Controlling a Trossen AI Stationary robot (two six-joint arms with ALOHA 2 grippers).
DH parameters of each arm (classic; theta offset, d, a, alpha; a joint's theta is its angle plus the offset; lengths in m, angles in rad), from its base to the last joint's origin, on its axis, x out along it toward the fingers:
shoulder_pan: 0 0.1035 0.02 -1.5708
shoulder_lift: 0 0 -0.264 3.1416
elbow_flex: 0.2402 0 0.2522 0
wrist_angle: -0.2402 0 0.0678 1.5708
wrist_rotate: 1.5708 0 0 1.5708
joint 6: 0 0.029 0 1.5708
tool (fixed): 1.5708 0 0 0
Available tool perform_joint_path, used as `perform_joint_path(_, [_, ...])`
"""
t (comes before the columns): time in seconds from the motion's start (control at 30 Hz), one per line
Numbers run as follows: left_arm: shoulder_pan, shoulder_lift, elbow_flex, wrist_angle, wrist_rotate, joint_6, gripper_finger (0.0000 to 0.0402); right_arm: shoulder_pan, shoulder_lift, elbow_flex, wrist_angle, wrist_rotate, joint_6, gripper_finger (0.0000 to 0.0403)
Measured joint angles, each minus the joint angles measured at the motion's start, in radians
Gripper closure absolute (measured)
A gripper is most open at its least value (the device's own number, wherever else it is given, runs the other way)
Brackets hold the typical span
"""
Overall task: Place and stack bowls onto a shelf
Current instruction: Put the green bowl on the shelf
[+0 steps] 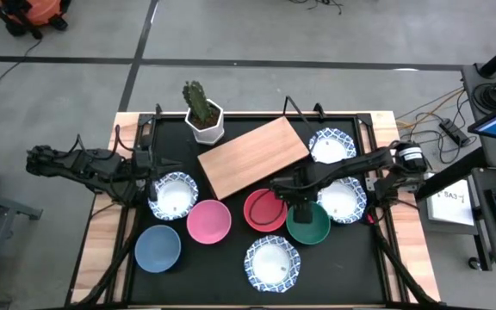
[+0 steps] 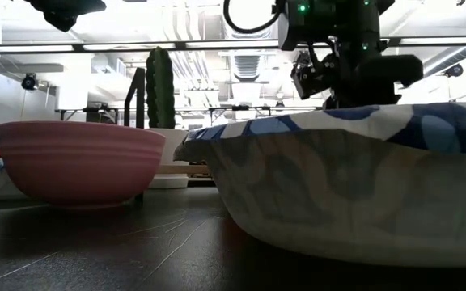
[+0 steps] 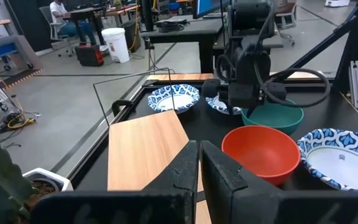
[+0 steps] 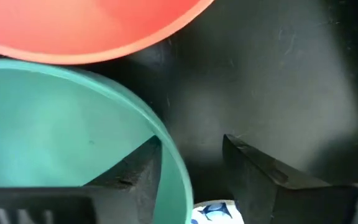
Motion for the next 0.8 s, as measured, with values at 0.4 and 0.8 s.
perform_joint_path(0.4, [0.0,0.001,0.0,0.0,0.0,0.011,0.0402,-0.009,-0.09,0.0,-0.049,-0.021,0.044,0.0392])
perform_joint_path(0.8, [0.0,0.009,0.0,0.011,-0.001,0.011,0.0402,-0.074,-0.254,0.108,-0.165,-0.045,0.417,0.0394])
